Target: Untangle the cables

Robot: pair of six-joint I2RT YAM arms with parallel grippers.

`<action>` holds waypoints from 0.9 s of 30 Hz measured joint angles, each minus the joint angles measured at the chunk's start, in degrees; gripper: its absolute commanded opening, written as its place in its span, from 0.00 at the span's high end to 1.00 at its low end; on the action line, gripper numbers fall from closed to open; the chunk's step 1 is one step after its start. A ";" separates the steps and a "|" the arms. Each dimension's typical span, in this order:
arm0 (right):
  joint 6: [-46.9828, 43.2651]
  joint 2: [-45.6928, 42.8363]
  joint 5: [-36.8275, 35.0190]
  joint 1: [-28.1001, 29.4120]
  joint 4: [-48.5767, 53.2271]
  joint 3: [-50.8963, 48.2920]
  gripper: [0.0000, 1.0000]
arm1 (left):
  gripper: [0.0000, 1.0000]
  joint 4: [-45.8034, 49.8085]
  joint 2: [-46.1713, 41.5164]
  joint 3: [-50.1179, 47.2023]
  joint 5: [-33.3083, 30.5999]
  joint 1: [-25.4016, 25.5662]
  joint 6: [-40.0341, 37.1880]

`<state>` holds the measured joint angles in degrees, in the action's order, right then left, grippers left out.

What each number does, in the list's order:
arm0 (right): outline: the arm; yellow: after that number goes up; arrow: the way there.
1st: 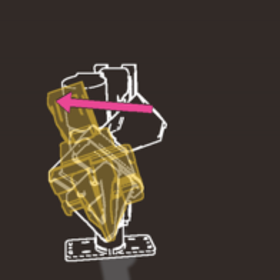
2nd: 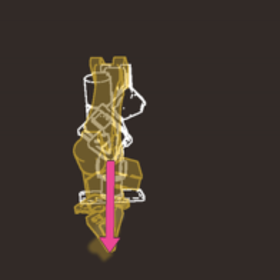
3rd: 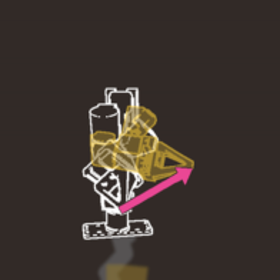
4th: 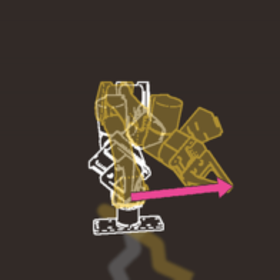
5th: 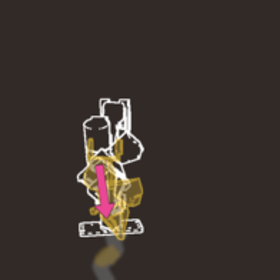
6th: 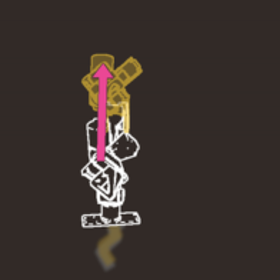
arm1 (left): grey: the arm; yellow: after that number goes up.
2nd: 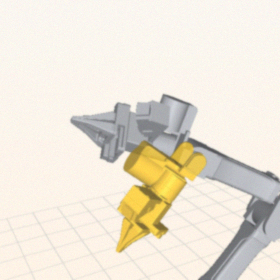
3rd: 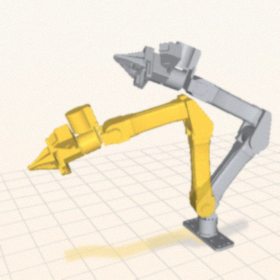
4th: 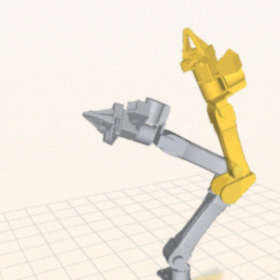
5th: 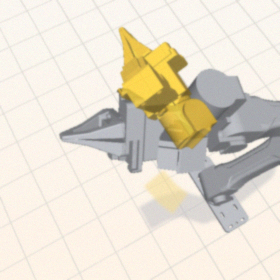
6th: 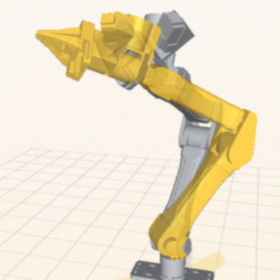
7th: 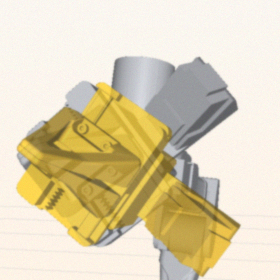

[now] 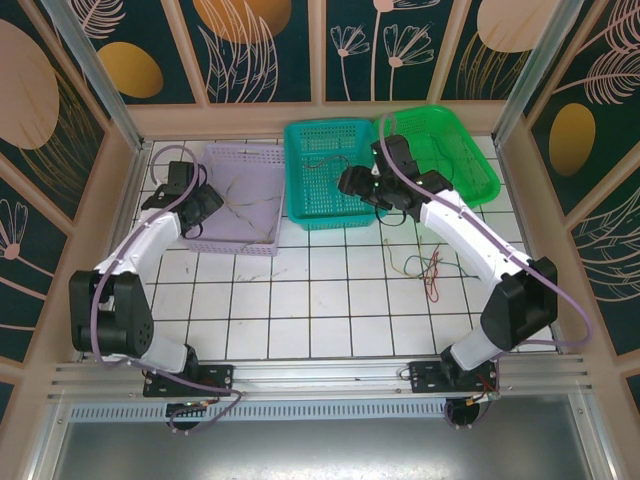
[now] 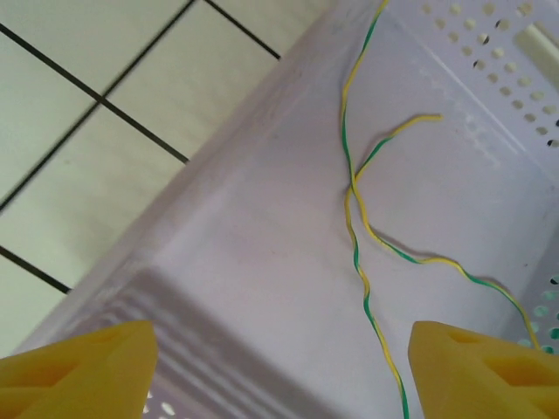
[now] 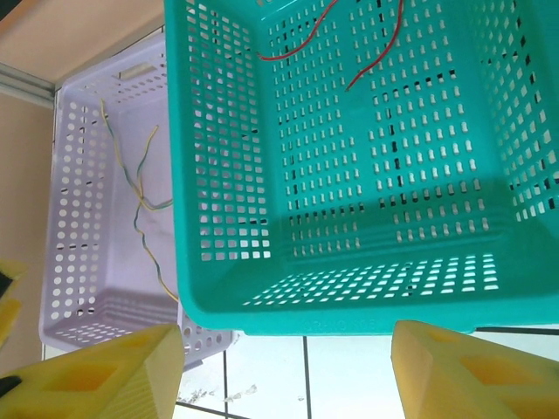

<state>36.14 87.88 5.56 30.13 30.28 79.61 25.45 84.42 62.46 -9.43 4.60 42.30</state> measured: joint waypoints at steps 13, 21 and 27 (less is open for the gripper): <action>4.28 -15.74 -7.48 -16.83 5.75 -16.76 0.40 | 0.41 0.44 -7.02 9.64 7.26 15.78 -2.84; 3.85 -17.14 -4.39 -28.44 6.12 -33.40 0.41 | 0.33 -9.31 -4.66 5.33 13.57 37.55 0.28; -1.44 -15.15 -3.15 -25.86 3.04 -34.84 0.38 | 0.29 -16.70 9.68 6.34 18.21 45.16 5.25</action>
<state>34.70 72.73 2.42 4.27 33.32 44.77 8.75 94.11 68.79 8.78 49.76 47.55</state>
